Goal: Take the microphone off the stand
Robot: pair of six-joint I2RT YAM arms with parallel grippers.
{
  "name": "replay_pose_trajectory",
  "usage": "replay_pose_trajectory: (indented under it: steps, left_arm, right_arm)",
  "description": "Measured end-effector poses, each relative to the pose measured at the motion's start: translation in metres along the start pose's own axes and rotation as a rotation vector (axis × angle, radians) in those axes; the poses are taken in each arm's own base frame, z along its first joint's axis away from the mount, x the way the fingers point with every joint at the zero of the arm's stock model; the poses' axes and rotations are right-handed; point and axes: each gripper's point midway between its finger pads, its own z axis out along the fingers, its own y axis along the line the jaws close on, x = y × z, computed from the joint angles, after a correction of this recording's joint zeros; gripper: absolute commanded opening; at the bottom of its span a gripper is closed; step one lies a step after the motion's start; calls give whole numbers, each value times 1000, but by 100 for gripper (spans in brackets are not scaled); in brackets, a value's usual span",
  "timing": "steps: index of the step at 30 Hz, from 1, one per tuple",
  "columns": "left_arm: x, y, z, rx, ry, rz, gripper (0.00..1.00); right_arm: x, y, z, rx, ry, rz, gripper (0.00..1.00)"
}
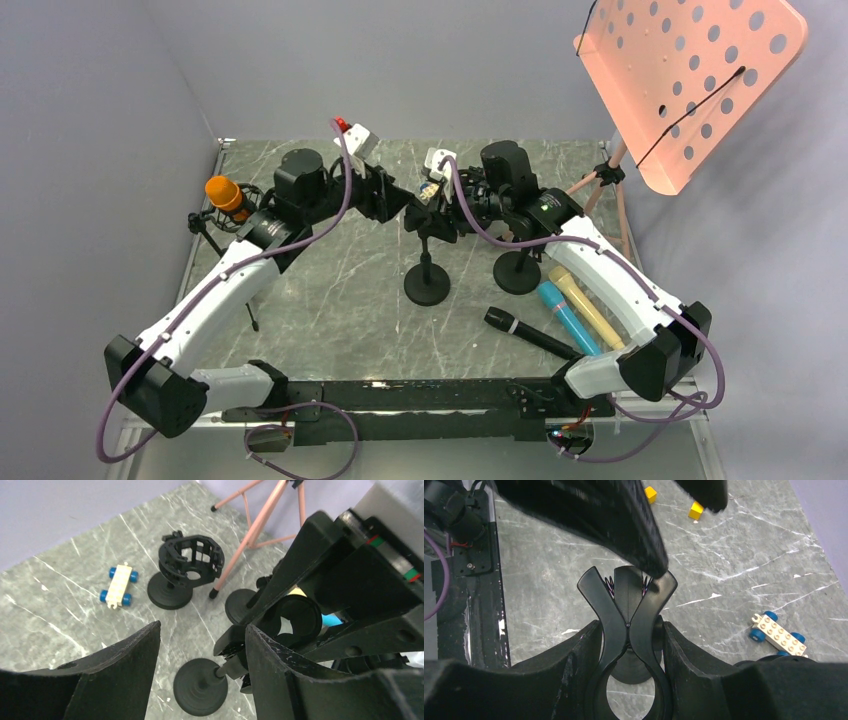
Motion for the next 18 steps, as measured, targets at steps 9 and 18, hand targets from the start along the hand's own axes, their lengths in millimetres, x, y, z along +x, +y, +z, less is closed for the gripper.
replay_pose_trajectory:
  steps: [9, 18]
  left_arm:
    - [23, -10, 13, 38, 59, -16, 62]
    - [37, -3, 16, 15, 70, 11, 61]
  right_arm:
    - [5, -1, -3, 11, -3, -23, 0]
    - [23, -2, 2, 6, 16, -2, 0]
